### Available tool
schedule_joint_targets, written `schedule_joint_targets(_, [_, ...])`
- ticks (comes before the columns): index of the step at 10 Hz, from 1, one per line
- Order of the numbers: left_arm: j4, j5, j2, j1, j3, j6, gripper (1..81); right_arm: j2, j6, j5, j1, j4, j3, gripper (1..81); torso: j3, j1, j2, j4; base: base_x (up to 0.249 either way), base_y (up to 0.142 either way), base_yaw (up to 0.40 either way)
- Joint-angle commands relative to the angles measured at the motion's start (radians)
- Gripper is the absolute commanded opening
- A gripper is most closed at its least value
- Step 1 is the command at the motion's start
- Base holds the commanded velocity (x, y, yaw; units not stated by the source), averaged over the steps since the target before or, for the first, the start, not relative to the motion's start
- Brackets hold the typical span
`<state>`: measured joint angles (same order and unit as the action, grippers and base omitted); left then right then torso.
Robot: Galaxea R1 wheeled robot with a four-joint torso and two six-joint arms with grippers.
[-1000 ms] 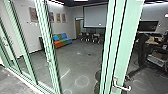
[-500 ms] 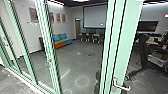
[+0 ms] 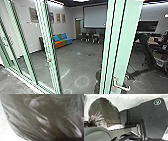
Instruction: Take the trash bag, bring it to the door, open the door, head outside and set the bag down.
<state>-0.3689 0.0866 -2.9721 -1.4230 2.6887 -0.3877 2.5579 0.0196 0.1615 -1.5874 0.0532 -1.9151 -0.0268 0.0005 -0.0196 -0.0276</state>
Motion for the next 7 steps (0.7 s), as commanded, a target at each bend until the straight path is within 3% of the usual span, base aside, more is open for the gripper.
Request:
schedule_joint_targets(1, [-0.007,0.067,0.010,0.066,0.000,0.003,1.0,-0.170,0.008,-0.016,0.039,0.002,0.201,81.1,0.000,0.000,0.000,0.000,0.000,0.000,0.000])
schedule_joint_targets(3, [-0.008,0.067,0.010,0.066,0.000,0.003,1.0,-0.297,0.039,0.024,0.049,0.037,0.313,81.1,0.000,0.000,0.000,0.000,0.000,0.000,0.000])
schedule_joint_targets(7, [-0.008,0.067,0.010,0.068,0.000,0.003,1.0,-0.549,0.034,0.115,0.069,0.028,0.612,81.1,0.000,0.000,0.000,0.000,0.000,0.000,0.000])
